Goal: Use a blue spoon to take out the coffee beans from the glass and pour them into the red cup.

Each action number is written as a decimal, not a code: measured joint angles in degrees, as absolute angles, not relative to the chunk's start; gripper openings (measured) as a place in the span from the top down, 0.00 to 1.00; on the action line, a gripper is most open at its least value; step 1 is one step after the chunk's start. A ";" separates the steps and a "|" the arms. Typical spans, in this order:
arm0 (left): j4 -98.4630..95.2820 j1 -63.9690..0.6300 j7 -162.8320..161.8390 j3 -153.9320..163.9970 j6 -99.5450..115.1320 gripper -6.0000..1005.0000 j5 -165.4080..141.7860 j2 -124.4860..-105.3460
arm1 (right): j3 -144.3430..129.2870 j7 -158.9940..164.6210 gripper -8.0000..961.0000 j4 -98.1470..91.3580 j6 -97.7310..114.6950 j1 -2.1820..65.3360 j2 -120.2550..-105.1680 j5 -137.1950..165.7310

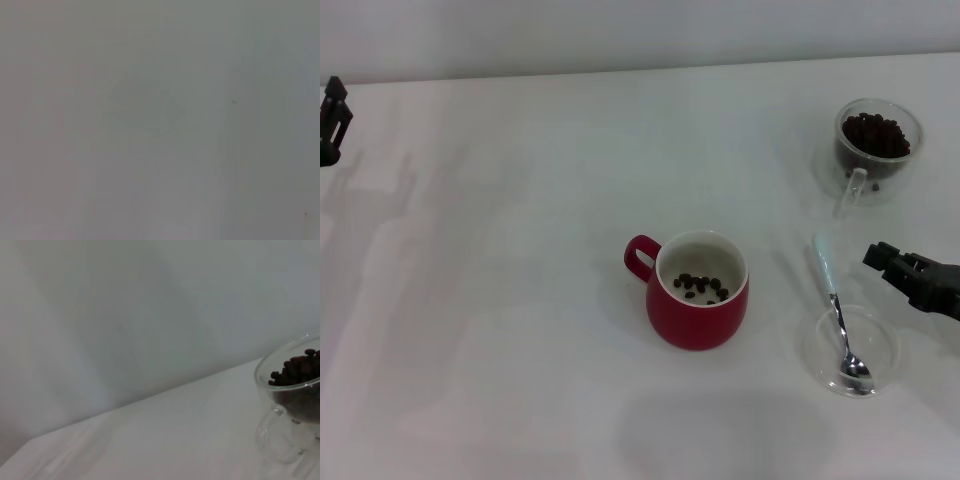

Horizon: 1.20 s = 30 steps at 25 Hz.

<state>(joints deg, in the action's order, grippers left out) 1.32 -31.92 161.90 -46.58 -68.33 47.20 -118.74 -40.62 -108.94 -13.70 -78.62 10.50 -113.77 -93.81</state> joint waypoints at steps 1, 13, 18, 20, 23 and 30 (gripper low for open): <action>1.32 -31.89 161.89 -46.58 -68.35 0.36 47.20 -118.74 | -40.49 -108.92 0.82 -13.81 -78.63 10.45 -113.73 -93.82; 1.39 -31.30 161.89 -46.59 -68.43 0.37 47.21 -118.92 | -28.87 -115.96 0.82 -18.31 -79.52 13.05 -113.83 -94.81; 1.54 -29.94 161.89 -46.61 -69.27 0.36 47.25 -119.03 | -20.59 -121.02 0.82 -18.61 -76.85 15.31 -113.41 -94.83; 1.52 -29.44 161.89 -46.72 -69.58 0.36 47.38 -119.03 | -16.69 -123.73 0.82 -18.63 -74.68 15.92 -113.21 -94.86; 1.27 -28.62 161.89 -46.68 -70.27 0.36 47.39 -119.04 | -11.54 -128.22 0.82 -18.63 -72.58 16.49 -113.09 -95.12; 2.34 -26.62 161.89 -47.06 -71.24 0.36 47.82 -119.26 | -4.72 -138.22 0.82 -18.34 -69.24 18.02 -113.44 -95.76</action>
<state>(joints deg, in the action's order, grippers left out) 2.34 -26.62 161.89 -47.06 -71.24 47.82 -119.26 -4.72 -138.22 -18.34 -69.24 18.02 -113.44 -95.76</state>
